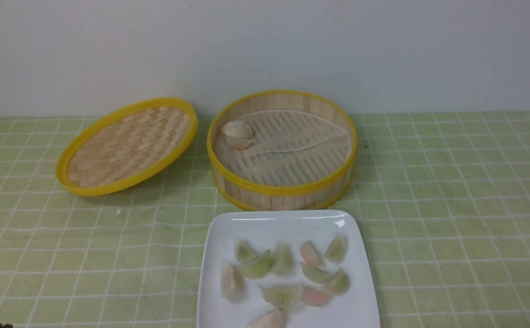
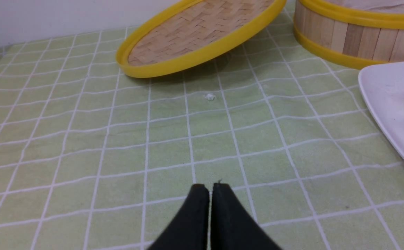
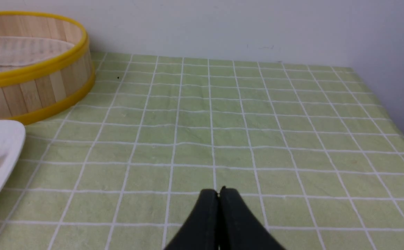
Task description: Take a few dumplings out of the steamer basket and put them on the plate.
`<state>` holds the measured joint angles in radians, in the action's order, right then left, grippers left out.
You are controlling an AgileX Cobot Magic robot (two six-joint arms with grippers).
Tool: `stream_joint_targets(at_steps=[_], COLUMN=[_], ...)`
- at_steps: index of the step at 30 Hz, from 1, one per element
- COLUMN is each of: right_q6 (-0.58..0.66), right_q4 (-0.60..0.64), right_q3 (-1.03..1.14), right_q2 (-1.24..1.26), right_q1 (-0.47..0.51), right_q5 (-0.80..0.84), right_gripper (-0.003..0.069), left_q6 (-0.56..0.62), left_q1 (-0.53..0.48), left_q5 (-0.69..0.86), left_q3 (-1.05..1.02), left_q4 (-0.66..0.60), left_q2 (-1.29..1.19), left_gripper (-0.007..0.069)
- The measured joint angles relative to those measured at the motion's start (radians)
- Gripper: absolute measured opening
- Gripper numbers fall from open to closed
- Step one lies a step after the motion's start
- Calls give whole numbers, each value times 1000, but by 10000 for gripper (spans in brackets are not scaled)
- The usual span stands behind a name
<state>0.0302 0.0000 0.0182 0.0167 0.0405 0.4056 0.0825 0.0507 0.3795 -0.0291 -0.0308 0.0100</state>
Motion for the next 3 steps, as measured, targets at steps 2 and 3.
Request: stream_joint_targets(at_steps=[2,3], right_q6=[0,0], right_q4=[6,6], right_q3=[0,0], right_q2=[0,0], right_q1=[0,0], right_q5=[0,0], right_gripper=[-15,-15], left_q6=[0,0], left_q1=[0,0], left_q5=[0,0], left_q3=[0,0], left_q4=[0,0], left_q2=[0,0], left_gripper=[-6,-6])
